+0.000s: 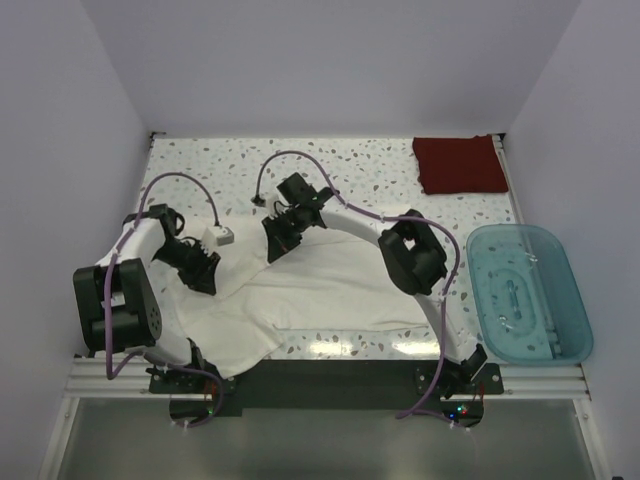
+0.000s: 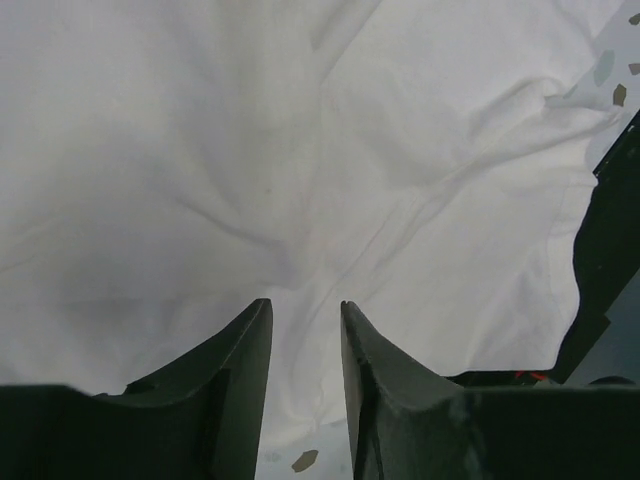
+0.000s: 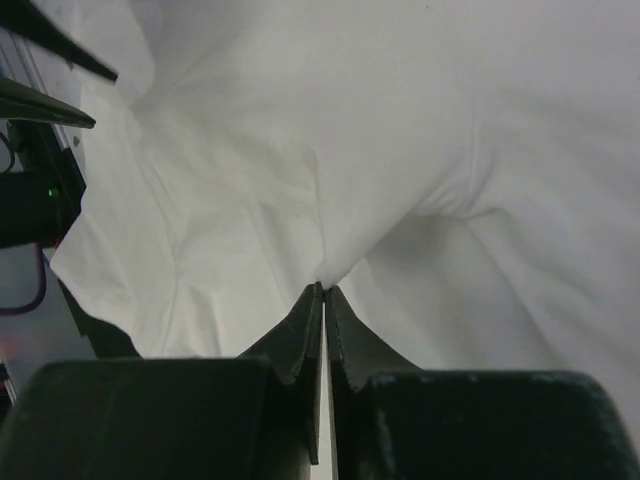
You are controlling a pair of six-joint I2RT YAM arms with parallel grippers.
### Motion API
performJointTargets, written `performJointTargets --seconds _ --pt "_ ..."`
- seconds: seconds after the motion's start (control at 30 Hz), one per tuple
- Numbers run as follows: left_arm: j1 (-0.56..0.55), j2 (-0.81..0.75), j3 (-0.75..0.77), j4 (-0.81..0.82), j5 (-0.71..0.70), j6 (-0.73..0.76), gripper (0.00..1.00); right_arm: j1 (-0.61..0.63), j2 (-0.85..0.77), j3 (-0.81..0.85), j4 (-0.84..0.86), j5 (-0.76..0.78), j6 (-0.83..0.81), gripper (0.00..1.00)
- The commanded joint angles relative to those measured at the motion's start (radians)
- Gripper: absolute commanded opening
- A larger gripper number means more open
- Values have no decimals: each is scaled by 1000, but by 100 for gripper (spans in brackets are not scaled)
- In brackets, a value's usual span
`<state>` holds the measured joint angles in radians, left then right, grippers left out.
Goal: Fold and stack the t-shirts
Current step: Fold the tshirt
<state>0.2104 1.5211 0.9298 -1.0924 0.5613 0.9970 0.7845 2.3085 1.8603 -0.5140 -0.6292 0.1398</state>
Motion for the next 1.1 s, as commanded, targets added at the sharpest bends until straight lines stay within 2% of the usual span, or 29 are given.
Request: performJointTargets --seconds 0.0,0.03,0.1,0.13,0.17,0.23,0.3,0.4,0.57,0.77,1.07 --pt "-3 -6 40 -34 28 19 42 -4 -2 78 -88 -90 -73 7" --pt "15 -3 58 -38 41 17 44 -7 9 112 -189 -98 -101 12" --pt "46 36 159 -44 96 5 48 -30 -17 137 -234 -102 -172 20" --pt "67 56 203 -53 109 -14 48 -43 -38 126 -238 -109 -180 28" --pt "73 97 295 -46 120 -33 48 -62 -61 99 -238 -112 -187 31" --pt "92 134 383 14 146 -124 48 -122 -112 88 -251 -104 -213 34" --pt "92 188 477 130 115 -248 50 -187 -129 108 -280 -67 -256 34" --pt "92 275 569 227 51 -355 50 -270 -133 128 -366 37 -342 33" --pt "90 396 668 279 35 -448 47 -387 -152 80 -382 215 -431 27" --pt "90 496 664 331 -43 -518 43 -501 -153 22 -347 404 -490 23" --pt "93 579 610 350 -264 -538 37 -542 -126 -47 -365 574 -591 22"
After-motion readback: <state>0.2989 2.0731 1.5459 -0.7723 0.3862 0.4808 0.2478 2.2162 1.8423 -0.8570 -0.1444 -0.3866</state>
